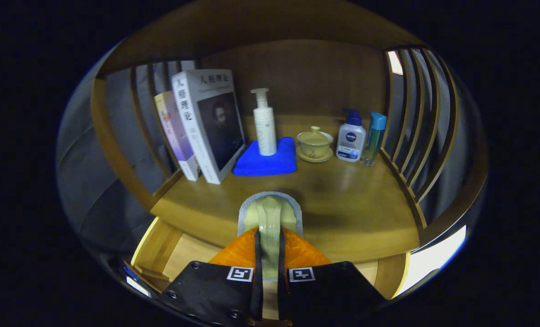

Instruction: Pull open the drawer, take out the items inside it, and place them on the countertop above the cabinet.

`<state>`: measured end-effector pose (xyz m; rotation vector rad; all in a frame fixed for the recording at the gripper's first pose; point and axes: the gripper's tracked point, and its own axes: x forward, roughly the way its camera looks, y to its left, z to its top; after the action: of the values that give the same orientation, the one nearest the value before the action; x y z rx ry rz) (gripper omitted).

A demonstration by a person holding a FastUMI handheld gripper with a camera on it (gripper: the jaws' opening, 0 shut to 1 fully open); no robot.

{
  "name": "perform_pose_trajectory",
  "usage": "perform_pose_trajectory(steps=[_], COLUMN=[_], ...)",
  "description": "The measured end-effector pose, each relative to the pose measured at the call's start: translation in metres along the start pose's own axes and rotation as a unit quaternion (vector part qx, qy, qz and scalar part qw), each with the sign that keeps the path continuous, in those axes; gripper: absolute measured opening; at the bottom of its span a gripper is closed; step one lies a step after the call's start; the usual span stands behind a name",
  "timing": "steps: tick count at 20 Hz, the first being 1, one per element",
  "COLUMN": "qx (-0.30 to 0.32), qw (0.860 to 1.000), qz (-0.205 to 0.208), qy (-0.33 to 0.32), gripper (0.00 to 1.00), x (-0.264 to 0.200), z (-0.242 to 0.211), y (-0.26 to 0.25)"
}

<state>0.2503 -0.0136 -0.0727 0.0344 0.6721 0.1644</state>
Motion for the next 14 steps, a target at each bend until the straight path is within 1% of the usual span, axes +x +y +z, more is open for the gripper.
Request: perform_pose_trajectory(steps=[4,9,11,13,14], qx=[0.05,0.067,0.08,0.104,0.112], qw=[0.999,0.997,0.996,0.993,0.992], qz=[-0.005,-0.026,-0.03,-0.04,-0.045], qy=[-0.018,-0.011,-0.022,-0.042,-0.047], gripper=[0.14,0.15,0.18,0.18,0.21], x=[0.017,0.042,0.048,0.049,0.051], z=[0.022,0.035,0.039,0.044,0.043], y=[-0.007,-0.02,-0.023,-0.03,-0.034])
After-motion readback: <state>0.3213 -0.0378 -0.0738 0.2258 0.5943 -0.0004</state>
